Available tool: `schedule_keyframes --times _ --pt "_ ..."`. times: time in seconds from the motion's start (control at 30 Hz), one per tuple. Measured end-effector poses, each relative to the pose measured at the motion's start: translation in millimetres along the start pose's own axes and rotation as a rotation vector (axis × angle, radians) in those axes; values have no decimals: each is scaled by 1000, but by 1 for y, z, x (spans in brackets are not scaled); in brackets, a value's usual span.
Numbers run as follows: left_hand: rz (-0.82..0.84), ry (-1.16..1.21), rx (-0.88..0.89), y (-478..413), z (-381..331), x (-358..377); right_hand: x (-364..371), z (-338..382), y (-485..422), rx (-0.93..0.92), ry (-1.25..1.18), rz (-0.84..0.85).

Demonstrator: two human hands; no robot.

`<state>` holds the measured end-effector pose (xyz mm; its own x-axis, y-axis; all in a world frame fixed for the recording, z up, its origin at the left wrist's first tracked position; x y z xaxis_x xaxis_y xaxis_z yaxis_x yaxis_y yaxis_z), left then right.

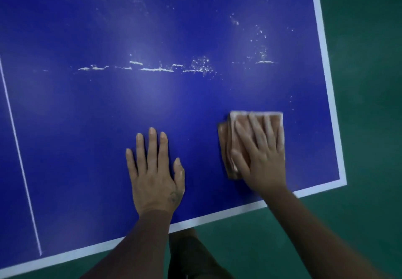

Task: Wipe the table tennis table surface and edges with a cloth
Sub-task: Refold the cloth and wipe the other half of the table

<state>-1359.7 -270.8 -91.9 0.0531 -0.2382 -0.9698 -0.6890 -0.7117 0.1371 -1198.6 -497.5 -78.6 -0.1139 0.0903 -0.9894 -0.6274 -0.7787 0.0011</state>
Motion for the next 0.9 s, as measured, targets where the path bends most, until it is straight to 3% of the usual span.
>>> schedule_keyframes --times 0.13,0.23,0.4,0.9 --pt "6 15 8 1 0 0 0 -17 62 -64 -24 75" --pt "8 12 9 1 1 1 -7 -54 39 -73 3 76" --pt "20 22 7 1 2 2 -25 -119 -25 73 30 -28" --pt "-55 57 -1 -5 -1 -8 -24 -132 -43 -21 39 -72"
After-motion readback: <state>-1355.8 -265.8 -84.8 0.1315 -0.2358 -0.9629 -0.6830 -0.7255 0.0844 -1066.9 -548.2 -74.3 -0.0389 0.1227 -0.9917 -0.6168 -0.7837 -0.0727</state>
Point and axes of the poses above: each hand's wrist, its own y-axis away from the middle knuckle, its own x-axis out of the palm, z = x × y, the point moved 8 cm from there along -y, towards the middle knuckle, and after that the axes turned 14 degrees about -x, right-handed, at the moved point
